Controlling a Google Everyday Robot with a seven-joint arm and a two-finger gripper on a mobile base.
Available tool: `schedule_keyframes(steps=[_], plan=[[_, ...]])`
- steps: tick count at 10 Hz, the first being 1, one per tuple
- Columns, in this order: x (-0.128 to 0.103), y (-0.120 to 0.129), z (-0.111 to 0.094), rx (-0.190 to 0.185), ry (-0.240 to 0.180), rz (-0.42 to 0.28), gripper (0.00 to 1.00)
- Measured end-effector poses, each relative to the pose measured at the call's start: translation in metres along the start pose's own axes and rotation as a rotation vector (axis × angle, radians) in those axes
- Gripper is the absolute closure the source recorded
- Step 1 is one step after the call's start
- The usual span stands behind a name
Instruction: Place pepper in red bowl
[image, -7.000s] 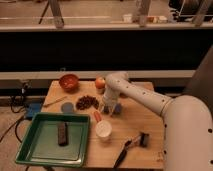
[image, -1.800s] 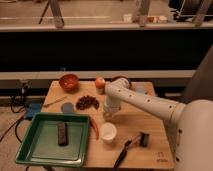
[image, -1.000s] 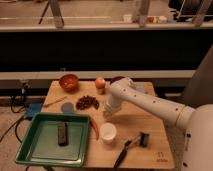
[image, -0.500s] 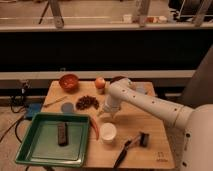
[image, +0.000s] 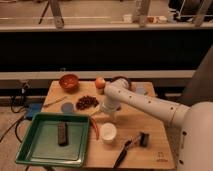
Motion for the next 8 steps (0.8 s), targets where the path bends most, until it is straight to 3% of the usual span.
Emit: schedule_keyframes(steps=[8], plan=[[-0.013, -0.002, 0.012, -0.042, -0.01, -0.074, 0.2]])
